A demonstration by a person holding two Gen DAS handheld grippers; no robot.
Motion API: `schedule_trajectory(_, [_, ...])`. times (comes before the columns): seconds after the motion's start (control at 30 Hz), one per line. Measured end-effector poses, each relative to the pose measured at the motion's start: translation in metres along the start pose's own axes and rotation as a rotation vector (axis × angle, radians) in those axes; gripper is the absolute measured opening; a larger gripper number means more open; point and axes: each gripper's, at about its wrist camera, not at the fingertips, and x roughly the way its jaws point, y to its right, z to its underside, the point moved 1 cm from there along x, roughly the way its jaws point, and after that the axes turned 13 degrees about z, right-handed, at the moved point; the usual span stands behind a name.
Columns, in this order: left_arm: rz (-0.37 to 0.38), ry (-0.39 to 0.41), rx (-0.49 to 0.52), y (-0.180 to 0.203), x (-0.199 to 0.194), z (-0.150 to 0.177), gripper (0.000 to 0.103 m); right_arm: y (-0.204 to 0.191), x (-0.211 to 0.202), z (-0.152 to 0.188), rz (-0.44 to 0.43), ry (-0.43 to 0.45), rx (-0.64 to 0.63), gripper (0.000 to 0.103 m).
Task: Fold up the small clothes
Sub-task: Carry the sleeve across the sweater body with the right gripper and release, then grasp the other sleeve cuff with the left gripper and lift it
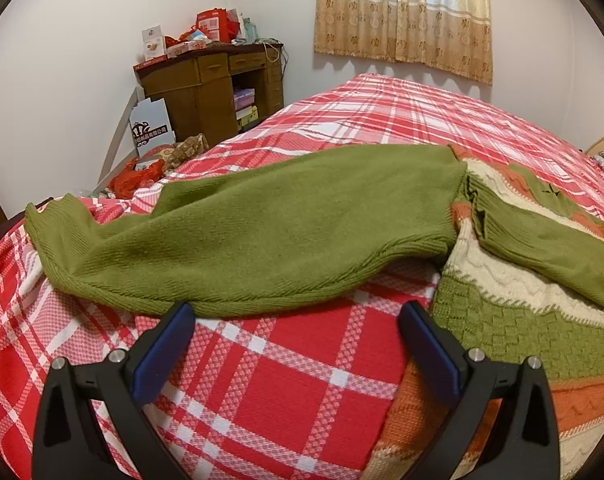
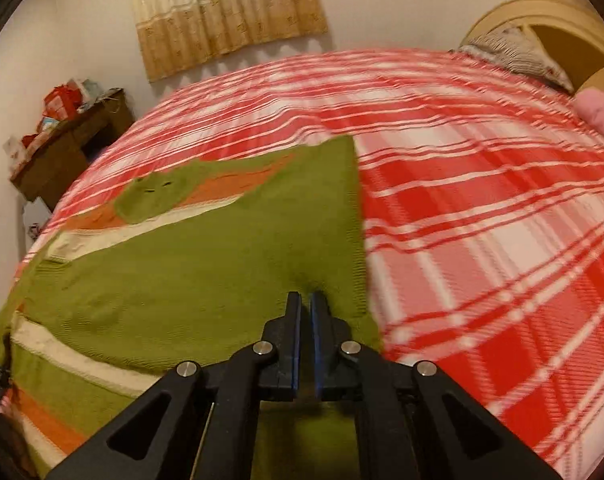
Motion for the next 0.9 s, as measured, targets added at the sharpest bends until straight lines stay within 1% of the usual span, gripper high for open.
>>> schedule_trajectory(0.07, [-0.004,-0.005,0.001,-0.001,0.001,-0.001,0.103,-0.012,0.0,0.0,0.049,0.018,-0.045,0.002])
schedule_trajectory(0.1, [-0.005,-0.006,0.001,0.0,0.001,0.0,0.103,-0.022,-0.002,0.002,0.096,0.037,-0.093,0.003])
schedule_trajectory(0.13, [-0.005,-0.009,0.0,0.001,0.001,0.0,0.103,-0.029,-0.004,0.003,0.122,0.05,-0.127,0.006])
schedule_trajectory(0.17, [-0.005,-0.013,-0.003,0.003,0.002,0.0,0.103,-0.036,-0.005,0.006,0.153,0.062,-0.164,0.006])
schedule_trajectory(0.2, [-0.005,-0.019,-0.005,0.001,0.002,-0.001,0.103,-0.037,-0.006,0.009,0.169,0.07,-0.181,0.006])
schedule_trajectory(0.27, [-0.003,-0.035,-0.01,0.001,0.001,-0.002,0.103,-0.034,-0.007,0.011,0.176,0.084,-0.192,0.006])
schedule_trajectory(0.3, [-0.002,-0.045,-0.02,-0.002,-0.002,-0.003,0.103,-0.029,-0.008,0.013,0.159,0.086,-0.177,0.006])
schedule_trajectory(0.37, [-0.043,-0.041,-0.068,-0.009,-0.012,-0.004,0.103,-0.019,-0.01,0.013,0.11,0.083,-0.136,0.007])
schedule_trajectory(0.4, [-0.076,-0.004,-0.1,-0.018,-0.023,-0.006,0.103,-0.015,-0.011,0.013,0.083,0.08,-0.115,0.007])
schedule_trajectory(0.43, [-0.091,0.043,-0.123,-0.025,-0.035,-0.009,0.103,-0.013,-0.011,0.014,0.065,0.077,-0.1,0.007])
schedule_trajectory(0.47, [-0.112,0.1,-0.146,-0.034,-0.048,-0.014,0.103,-0.007,-0.011,0.014,0.035,0.072,-0.075,0.007])
schedule_trajectory(0.53, [-0.182,0.222,-0.197,-0.059,-0.074,-0.03,0.103,-0.007,-0.007,0.013,0.013,0.064,-0.057,0.007])
schedule_trajectory(0.6, [-0.212,0.266,-0.249,-0.084,-0.082,-0.045,0.103,-0.008,-0.007,0.014,0.009,0.063,-0.054,0.007])
schedule_trajectory(0.67, [-0.262,0.234,-0.311,-0.113,-0.076,-0.059,0.103,-0.009,-0.007,0.014,0.015,0.064,-0.06,0.008])
schedule_trajectory(0.7, [-0.315,0.193,-0.351,-0.134,-0.067,-0.067,0.103,-0.01,-0.007,0.014,0.019,0.065,-0.063,0.008])
schedule_trajectory(0.77, [-0.366,0.151,-0.394,-0.158,-0.055,-0.071,0.103,-0.01,-0.007,0.014,0.023,0.066,-0.067,0.008])
schedule_trajectory(0.83, [-0.393,0.108,-0.454,-0.183,-0.043,-0.072,0.101,-0.011,-0.007,0.015,0.023,0.065,-0.068,0.008])
schedule_trajectory(0.9, [-0.389,0.089,-0.51,-0.2,-0.032,-0.07,0.092,-0.011,-0.007,0.015,0.023,0.065,-0.068,0.008])
